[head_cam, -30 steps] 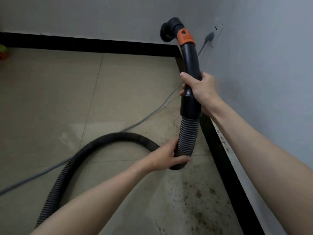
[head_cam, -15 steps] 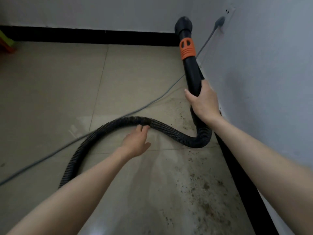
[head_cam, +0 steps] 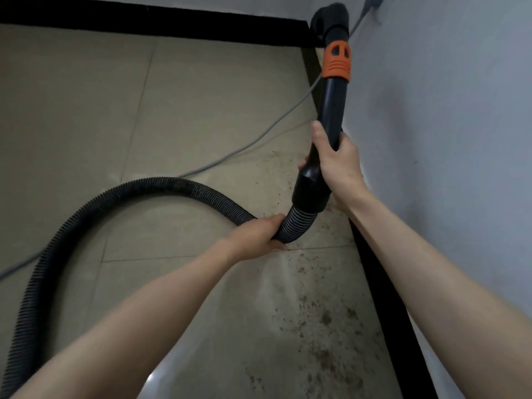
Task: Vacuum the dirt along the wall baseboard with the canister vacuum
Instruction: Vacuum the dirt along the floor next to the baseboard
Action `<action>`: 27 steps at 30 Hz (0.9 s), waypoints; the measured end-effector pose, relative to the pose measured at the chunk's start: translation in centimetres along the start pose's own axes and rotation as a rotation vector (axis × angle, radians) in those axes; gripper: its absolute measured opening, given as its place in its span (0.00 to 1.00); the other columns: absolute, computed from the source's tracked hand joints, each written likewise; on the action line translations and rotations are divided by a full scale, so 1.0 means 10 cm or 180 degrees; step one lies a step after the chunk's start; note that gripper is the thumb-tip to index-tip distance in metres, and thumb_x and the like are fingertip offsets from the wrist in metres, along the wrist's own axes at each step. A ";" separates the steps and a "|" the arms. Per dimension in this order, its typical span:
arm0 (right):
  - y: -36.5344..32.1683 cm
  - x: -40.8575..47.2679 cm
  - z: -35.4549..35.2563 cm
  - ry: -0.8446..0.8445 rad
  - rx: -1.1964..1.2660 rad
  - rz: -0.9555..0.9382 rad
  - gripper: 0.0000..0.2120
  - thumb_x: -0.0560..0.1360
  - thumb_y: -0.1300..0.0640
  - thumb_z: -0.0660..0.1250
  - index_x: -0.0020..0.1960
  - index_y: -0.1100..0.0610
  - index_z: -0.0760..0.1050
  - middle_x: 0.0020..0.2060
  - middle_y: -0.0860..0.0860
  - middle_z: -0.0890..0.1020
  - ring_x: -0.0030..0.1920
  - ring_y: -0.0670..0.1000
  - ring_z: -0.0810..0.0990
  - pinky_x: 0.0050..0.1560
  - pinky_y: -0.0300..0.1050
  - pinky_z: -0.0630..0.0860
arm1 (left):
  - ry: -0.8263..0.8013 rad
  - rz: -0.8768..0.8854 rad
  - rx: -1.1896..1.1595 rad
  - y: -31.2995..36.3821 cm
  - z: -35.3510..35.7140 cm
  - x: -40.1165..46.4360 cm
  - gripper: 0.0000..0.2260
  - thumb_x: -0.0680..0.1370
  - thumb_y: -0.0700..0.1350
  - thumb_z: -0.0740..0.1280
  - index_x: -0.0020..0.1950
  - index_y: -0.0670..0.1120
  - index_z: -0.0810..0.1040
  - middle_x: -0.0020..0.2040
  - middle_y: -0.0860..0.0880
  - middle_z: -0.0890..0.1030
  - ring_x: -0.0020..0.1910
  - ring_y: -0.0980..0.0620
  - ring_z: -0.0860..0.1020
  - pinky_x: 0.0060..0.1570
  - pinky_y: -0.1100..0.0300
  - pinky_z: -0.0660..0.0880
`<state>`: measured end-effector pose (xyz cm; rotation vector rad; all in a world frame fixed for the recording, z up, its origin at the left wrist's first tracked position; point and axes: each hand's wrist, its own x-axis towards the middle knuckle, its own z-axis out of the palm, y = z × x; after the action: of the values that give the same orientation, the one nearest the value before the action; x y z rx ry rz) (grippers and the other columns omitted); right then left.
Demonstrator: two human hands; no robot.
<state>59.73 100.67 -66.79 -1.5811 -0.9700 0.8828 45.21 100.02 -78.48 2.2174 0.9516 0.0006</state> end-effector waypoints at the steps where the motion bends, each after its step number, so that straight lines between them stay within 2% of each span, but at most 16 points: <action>1: -0.02 0.02 -0.02 -0.0062 0.0109 0.0069 0.12 0.79 0.44 0.63 0.46 0.53 0.71 0.32 0.50 0.79 0.34 0.51 0.83 0.38 0.47 0.82 | 0.0013 -0.0012 0.0120 -0.02 -0.03 -0.02 0.20 0.76 0.49 0.68 0.63 0.43 0.67 0.58 0.43 0.77 0.56 0.44 0.76 0.48 0.56 0.70; 3: -0.09 0.06 -0.02 -0.0201 0.0369 0.0200 0.15 0.81 0.45 0.60 0.46 0.57 0.72 0.29 0.51 0.79 0.30 0.49 0.81 0.32 0.43 0.79 | 0.0116 -0.0022 0.0420 -0.05 -0.13 -0.08 0.18 0.77 0.51 0.67 0.60 0.43 0.67 0.55 0.43 0.75 0.53 0.45 0.75 0.43 0.59 0.65; 7: -0.33 0.06 0.09 -0.0594 0.0643 0.0293 0.12 0.80 0.47 0.62 0.49 0.56 0.73 0.32 0.53 0.81 0.33 0.51 0.82 0.36 0.44 0.80 | 0.0236 -0.0126 0.0798 -0.10 -0.46 -0.29 0.18 0.77 0.53 0.66 0.57 0.42 0.67 0.54 0.43 0.74 0.52 0.45 0.74 0.41 0.59 0.63; 10: -0.49 0.02 0.28 -0.0619 0.0782 0.0533 0.11 0.80 0.48 0.63 0.49 0.56 0.72 0.30 0.51 0.80 0.32 0.50 0.81 0.37 0.44 0.80 | 0.0258 -0.0241 0.0964 -0.13 -0.62 -0.51 0.17 0.77 0.53 0.66 0.56 0.42 0.67 0.54 0.43 0.74 0.53 0.45 0.73 0.41 0.60 0.62; 12: -0.54 0.02 0.43 -0.0393 0.0709 0.0670 0.12 0.80 0.48 0.64 0.50 0.57 0.73 0.34 0.54 0.81 0.35 0.51 0.81 0.43 0.48 0.81 | 0.0274 -0.0355 0.0979 -0.18 -0.69 -0.62 0.17 0.77 0.52 0.66 0.56 0.41 0.67 0.54 0.43 0.74 0.53 0.44 0.74 0.42 0.60 0.62; 15: -0.53 0.14 0.69 0.0202 0.0653 0.0855 0.14 0.78 0.48 0.66 0.52 0.59 0.73 0.48 0.61 0.82 0.48 0.59 0.82 0.54 0.56 0.79 | 0.0403 -0.0489 0.0957 -0.33 -0.80 -0.68 0.16 0.78 0.52 0.65 0.54 0.41 0.67 0.53 0.42 0.75 0.52 0.44 0.74 0.42 0.59 0.63; 17: -0.46 0.24 0.85 0.0607 0.0677 0.0984 0.13 0.77 0.49 0.67 0.52 0.58 0.72 0.50 0.58 0.81 0.51 0.58 0.81 0.55 0.54 0.78 | 0.0508 -0.0574 0.1007 -0.44 -0.81 -0.67 0.17 0.77 0.54 0.65 0.54 0.42 0.67 0.52 0.44 0.75 0.52 0.44 0.74 0.41 0.57 0.64; 19: -0.32 0.32 0.96 0.0822 0.0854 0.1192 0.10 0.77 0.53 0.68 0.52 0.58 0.71 0.47 0.57 0.82 0.47 0.56 0.82 0.51 0.52 0.80 | 0.0487 -0.0663 0.1157 -0.57 -0.74 -0.66 0.19 0.77 0.57 0.64 0.55 0.44 0.67 0.52 0.46 0.75 0.51 0.46 0.75 0.39 0.55 0.66; 22: -0.06 0.33 1.00 0.0528 0.1438 0.1446 0.08 0.76 0.62 0.66 0.53 0.60 0.69 0.41 0.56 0.82 0.37 0.53 0.84 0.39 0.47 0.81 | 0.0341 -0.0754 0.1030 -0.82 -0.60 -0.72 0.19 0.76 0.60 0.64 0.55 0.46 0.66 0.50 0.48 0.76 0.49 0.46 0.76 0.39 0.54 0.69; 24: 0.09 0.29 0.99 0.0328 0.1698 0.1477 0.12 0.76 0.65 0.65 0.58 0.64 0.68 0.42 0.59 0.82 0.37 0.54 0.84 0.37 0.46 0.81 | 0.0196 -0.0721 0.0915 -1.00 -0.54 -0.77 0.19 0.75 0.61 0.64 0.55 0.47 0.67 0.49 0.49 0.77 0.47 0.46 0.77 0.41 0.54 0.71; 27: 0.27 0.28 1.04 0.0324 0.1850 0.1328 0.14 0.78 0.62 0.66 0.61 0.65 0.67 0.35 0.57 0.80 0.33 0.55 0.82 0.39 0.48 0.81 | 0.0051 -0.0699 0.0747 -1.16 -0.46 -0.77 0.20 0.74 0.62 0.65 0.54 0.48 0.69 0.45 0.51 0.77 0.45 0.46 0.78 0.39 0.56 0.69</action>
<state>51.92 106.86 -71.69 -1.3126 -0.2608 1.2244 31.03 103.47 -80.09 2.3131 1.2545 -0.2042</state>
